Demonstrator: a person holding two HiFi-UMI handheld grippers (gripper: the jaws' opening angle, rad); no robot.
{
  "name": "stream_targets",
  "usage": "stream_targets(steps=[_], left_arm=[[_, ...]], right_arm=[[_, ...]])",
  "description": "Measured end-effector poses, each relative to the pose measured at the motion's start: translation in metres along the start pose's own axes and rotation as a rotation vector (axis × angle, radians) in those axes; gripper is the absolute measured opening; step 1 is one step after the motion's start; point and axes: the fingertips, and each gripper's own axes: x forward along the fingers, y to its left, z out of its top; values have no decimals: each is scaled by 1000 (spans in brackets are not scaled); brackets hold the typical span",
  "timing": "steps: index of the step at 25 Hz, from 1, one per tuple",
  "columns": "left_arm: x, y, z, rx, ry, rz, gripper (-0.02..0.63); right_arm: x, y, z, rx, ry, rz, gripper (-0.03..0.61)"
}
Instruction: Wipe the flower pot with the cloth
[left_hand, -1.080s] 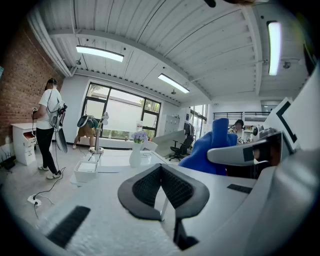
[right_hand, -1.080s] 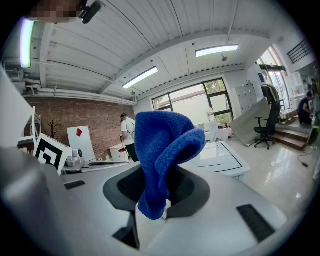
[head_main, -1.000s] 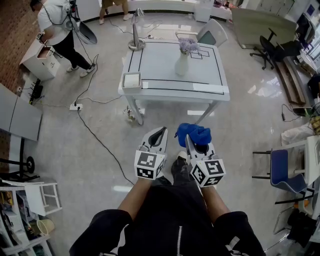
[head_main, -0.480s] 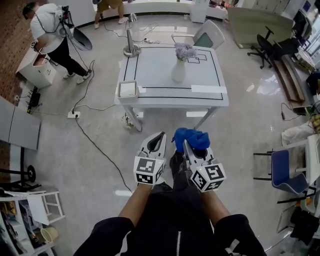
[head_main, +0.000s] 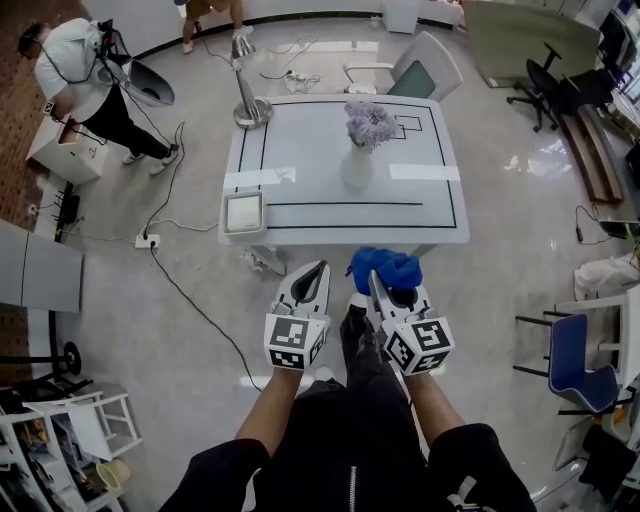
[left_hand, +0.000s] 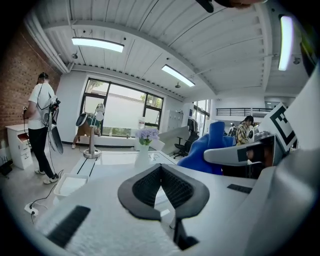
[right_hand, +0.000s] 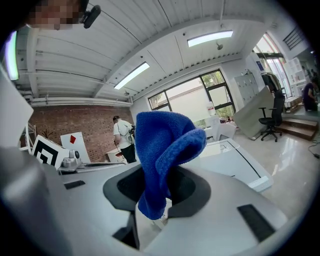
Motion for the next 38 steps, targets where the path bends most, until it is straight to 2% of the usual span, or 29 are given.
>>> stream_targets(steps=[6,10,14,18,21,24,34,36,38], left_arm=[[90,35,22,-12,27,14,6],[141,53,22,-16,77,20,6],[181,64,25,-23,83,28,6],[215,80,13,-35,93,33,6],[234,89,-1,-52,103,29,6],[248,96,-13,-53,128,12,6],[263,110,-39,-61,200,-25,6],[264,111,-40,-61,206,-29,6],[265,112,-40,-62,205,-30,6]], right_arm=[[76,-65,31,-6,33,-7,101],[122,-113,46,-13,42,-27,102],[161,-158,57,-27,53,-54,103],[197,-191,66,-47,-19,-83,102],[225,-205,66,-71,-71,-83,102],[248,-213,56,-89,-68,-92,101],[278,-236,-25,-68,150,-96,101],[275,-236,-10,-74,103,-79,102],[270,-230,24,-82,-11,-30,101]])
